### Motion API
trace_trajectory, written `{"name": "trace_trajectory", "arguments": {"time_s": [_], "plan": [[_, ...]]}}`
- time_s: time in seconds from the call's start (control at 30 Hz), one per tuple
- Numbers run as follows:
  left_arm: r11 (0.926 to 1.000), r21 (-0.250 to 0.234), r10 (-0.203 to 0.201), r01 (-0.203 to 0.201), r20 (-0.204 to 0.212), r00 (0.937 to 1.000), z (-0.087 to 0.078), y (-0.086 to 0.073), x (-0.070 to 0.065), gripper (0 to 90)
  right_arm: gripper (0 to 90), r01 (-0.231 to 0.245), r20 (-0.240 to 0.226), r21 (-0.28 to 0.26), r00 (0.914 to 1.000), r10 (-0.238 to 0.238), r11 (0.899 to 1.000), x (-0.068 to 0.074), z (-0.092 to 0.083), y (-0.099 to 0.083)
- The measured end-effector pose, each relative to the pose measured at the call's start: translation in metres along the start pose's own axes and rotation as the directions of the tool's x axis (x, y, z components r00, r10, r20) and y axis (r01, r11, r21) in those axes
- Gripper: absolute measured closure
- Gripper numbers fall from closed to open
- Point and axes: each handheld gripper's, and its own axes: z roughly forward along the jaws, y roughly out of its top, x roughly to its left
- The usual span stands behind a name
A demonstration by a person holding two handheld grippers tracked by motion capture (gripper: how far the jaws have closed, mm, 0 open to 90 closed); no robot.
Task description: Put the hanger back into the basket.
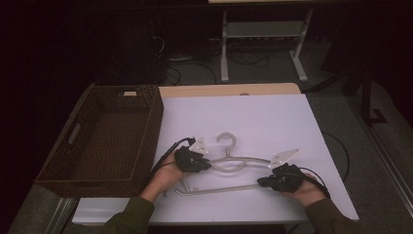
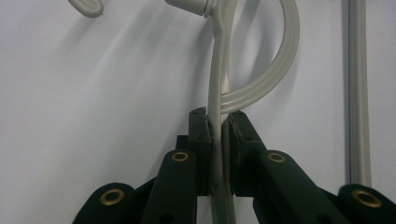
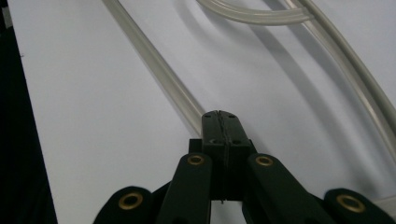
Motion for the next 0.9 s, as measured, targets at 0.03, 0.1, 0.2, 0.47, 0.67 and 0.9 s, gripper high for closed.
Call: {"name": "trace_trajectory", "arguments": {"time_s": [0.03, 0.1, 0.2, 0.47, 0.67, 0.9], "plan": [[1.0000, 0.000, -0.002, 0.002, 0.003, 1.0000, 0.000, 0.000, 0.000, 81.8, 89.7, 0.002, -0.001, -0.005, 1.0000, -0.002, 1.000, 0.000, -0.001, 0.000], [1.0000, -0.001, -0.005, 0.005, 0.004, 1.0000, 0.000, 0.000, 0.000, 81.8, 89.6, 0.005, -0.001, -0.010, 1.0000, -0.005, 1.000, 0.000, -0.002, 0.000], [0.9998, -0.008, -0.019, 0.019, 0.011, 0.9998, -0.001, -0.001, 0.001, 81.9, 80.6, -0.023, 0.000, -0.068, 0.9997, 0.023, 0.997, 0.001, -0.010, 0.001], [0.9981, -0.011, -0.060, 0.060, 0.000, 0.9982, -0.011, 0.002, 0.002, 82.0, 47.9, -0.039, 0.023, -0.188, 0.9988, 0.044, 0.981, 0.006, -0.023, 0.005], [0.9946, -0.025, -0.101, 0.101, -0.002, 0.9948, -0.022, 0.006, 0.006, 82.0, 33.5, -0.041, 0.051, -0.239, 0.9972, 0.055, 0.970, 0.008, -0.027, 0.005], [0.9863, -0.018, -0.165, 0.164, -0.045, 0.9853, -0.040, 0.019, 0.012, 82.1, 28.9, -0.029, 0.066, -0.276, 0.9966, 0.049, 0.961, 0.010, -0.035, 0.001]]}}
